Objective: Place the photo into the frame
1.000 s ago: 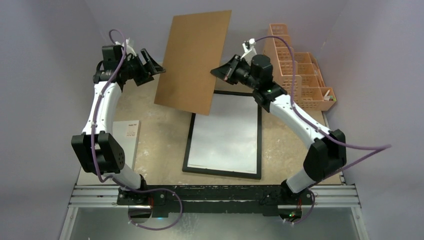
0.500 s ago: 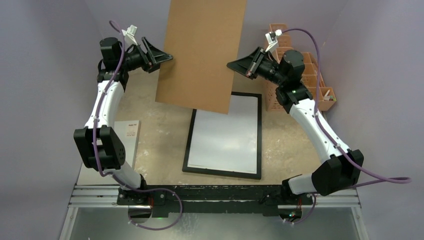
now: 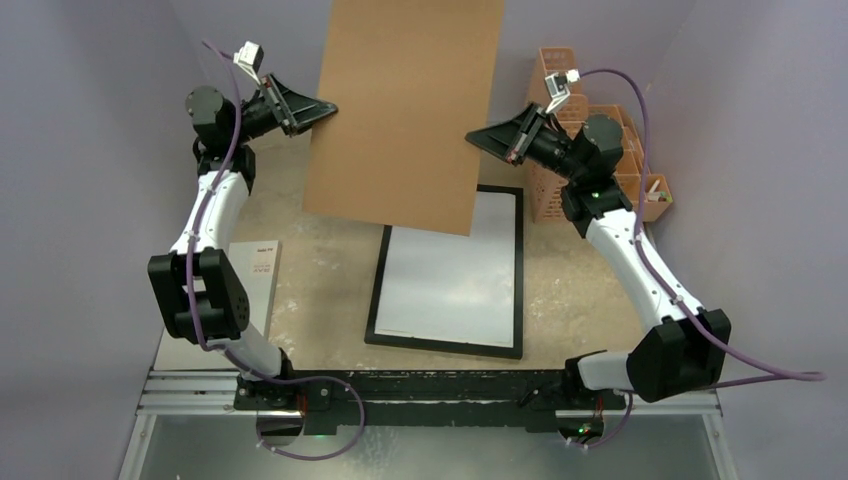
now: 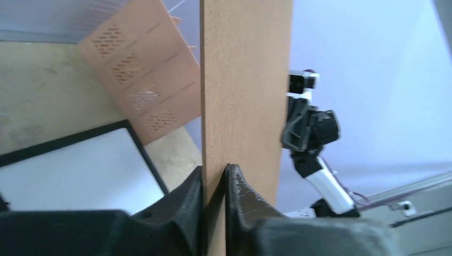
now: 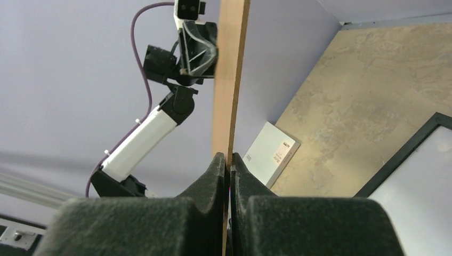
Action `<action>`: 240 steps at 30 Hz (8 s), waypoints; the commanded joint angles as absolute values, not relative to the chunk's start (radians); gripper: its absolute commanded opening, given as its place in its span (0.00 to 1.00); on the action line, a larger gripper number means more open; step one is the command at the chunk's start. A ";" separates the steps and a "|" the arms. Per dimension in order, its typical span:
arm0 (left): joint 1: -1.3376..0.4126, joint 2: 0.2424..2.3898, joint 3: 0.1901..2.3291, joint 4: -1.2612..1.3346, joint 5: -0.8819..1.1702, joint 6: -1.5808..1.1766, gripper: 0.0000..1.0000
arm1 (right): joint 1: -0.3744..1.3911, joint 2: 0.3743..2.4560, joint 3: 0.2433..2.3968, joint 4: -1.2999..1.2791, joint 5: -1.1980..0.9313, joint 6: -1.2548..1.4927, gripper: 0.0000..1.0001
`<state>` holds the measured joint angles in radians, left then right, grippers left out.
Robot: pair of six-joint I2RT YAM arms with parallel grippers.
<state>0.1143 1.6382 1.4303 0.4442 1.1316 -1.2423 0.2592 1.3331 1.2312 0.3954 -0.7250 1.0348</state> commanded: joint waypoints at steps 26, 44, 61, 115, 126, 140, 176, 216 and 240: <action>0.100 1.535 1.321 0.791 1.135 -1.564 0.00 | 0.275 1.407 1.282 0.918 -0.750 1.217 0.16; 0.067 1.581 1.342 -0.427 0.664 -0.511 0.68 | 0.179 1.207 1.276 0.161 -0.614 0.844 0.00; -0.280 1.751 1.164 -0.547 0.465 -0.376 0.49 | 0.153 1.147 1.345 -0.292 -0.297 0.638 0.00; -0.074 1.725 1.114 -0.609 0.326 -0.457 0.45 | 0.306 1.359 1.058 0.089 -0.596 0.891 0.00; -0.074 1.686 1.132 -0.607 0.332 -0.471 0.46 | 0.331 1.367 0.924 0.265 -0.542 0.954 0.00; -0.074 1.723 1.108 -0.609 0.297 -0.459 0.33 | 0.353 1.442 0.843 0.421 -0.530 1.010 0.00; -0.074 1.750 1.087 -0.591 0.314 -0.466 0.28 | 0.372 1.580 0.723 0.591 -0.499 0.997 0.00; -0.074 1.763 1.113 -0.620 0.364 -0.443 0.34 | 0.420 1.674 0.922 0.094 -0.251 0.741 0.74; -0.074 1.771 1.132 -0.627 0.369 -0.447 0.36 | 0.438 1.670 0.947 -0.086 -0.138 0.720 0.48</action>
<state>-0.0685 1.7714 1.0962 -0.6231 0.3595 -0.4530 0.4252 1.6550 0.9142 -0.0414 -0.1825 0.7254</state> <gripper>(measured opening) 0.361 0.487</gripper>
